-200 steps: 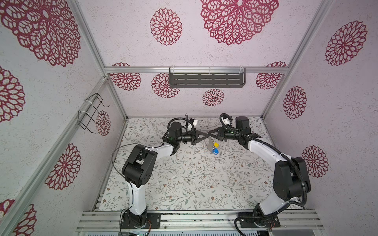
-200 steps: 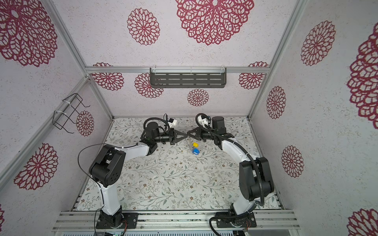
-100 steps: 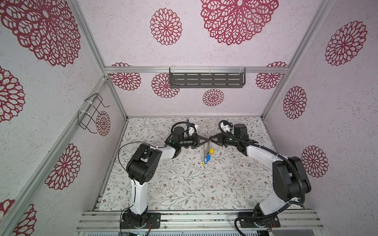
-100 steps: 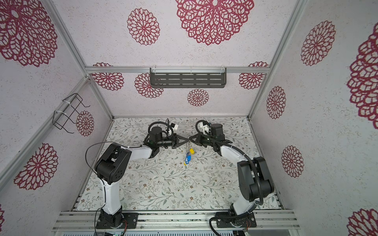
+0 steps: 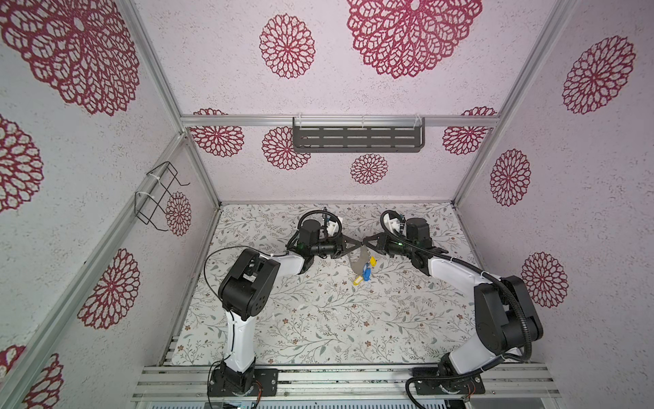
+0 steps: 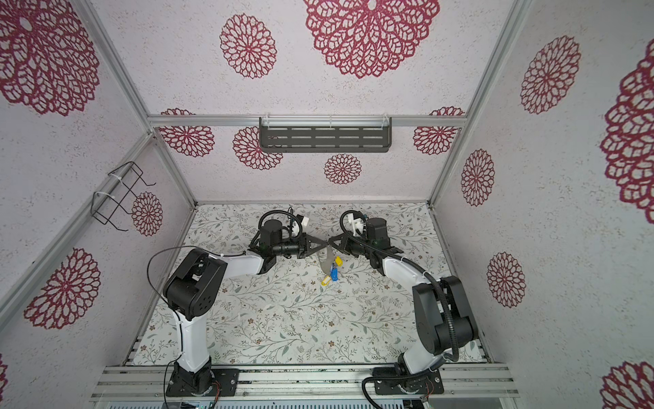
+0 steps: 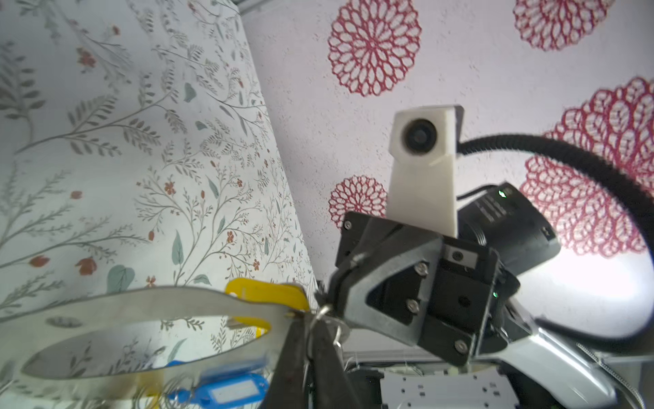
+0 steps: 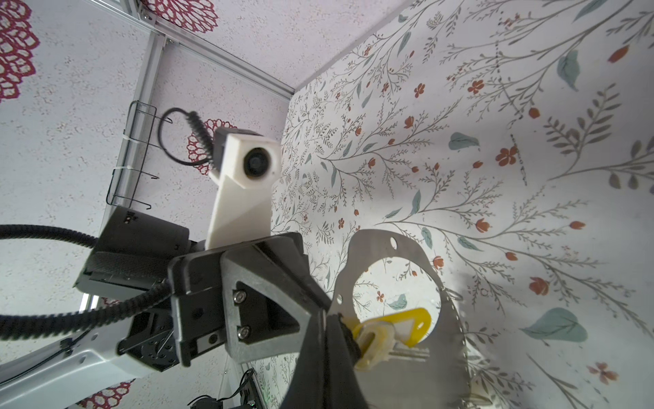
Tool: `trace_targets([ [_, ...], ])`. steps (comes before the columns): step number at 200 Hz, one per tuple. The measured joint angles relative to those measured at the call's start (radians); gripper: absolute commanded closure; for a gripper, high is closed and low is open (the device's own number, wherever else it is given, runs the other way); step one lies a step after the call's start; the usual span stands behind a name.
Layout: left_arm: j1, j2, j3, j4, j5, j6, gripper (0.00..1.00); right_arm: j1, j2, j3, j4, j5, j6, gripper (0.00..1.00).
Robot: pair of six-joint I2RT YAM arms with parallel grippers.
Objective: Remove the keys from the keyring
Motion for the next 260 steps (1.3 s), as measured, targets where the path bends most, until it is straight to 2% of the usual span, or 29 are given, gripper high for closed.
trace_targets([
  [60, 0.0, -0.008, 0.006, -0.031, 0.009, 0.006, 1.0, -0.002, -0.015, -0.016, 0.001, 0.004, -0.002, 1.0],
  [80, -0.001, -0.02, 0.03, -0.114, 0.017, 0.051, 1.0, -0.002, -0.023, -0.01, -0.032, 0.004, -0.021, 1.0],
  [106, -0.003, -0.064, 0.104, -0.353, -0.001, 0.211, 1.0, -0.003, -0.031, 0.046, -0.172, 0.008, -0.093, 0.82],
  [139, -0.005, -0.132, 0.197, -0.655, -0.066, 0.482, 1.0, -0.023, -0.041, 0.087, -0.319, -0.008, -0.162, 0.78],
  [168, -0.005, -0.185, 0.224, -0.816, -0.098, 0.689, 1.0, -0.037, -0.065, 0.101, -0.368, -0.038, -0.191, 0.78],
  [197, -0.001, -0.2, 0.304, -0.981, -0.109, 0.895, 1.0, -0.037, -0.085, 0.106, -0.358, -0.069, -0.201, 0.77],
  [217, 0.007, -0.197, 0.4, -1.097, -0.093, 0.988, 1.0, -0.035, -0.096, 0.105, -0.323, -0.095, -0.203, 0.76],
  [260, 0.021, -0.167, 0.557, -1.234, -0.029, 1.092, 1.0, -0.024, -0.106, 0.056, -0.134, -0.151, -0.193, 0.76],
])
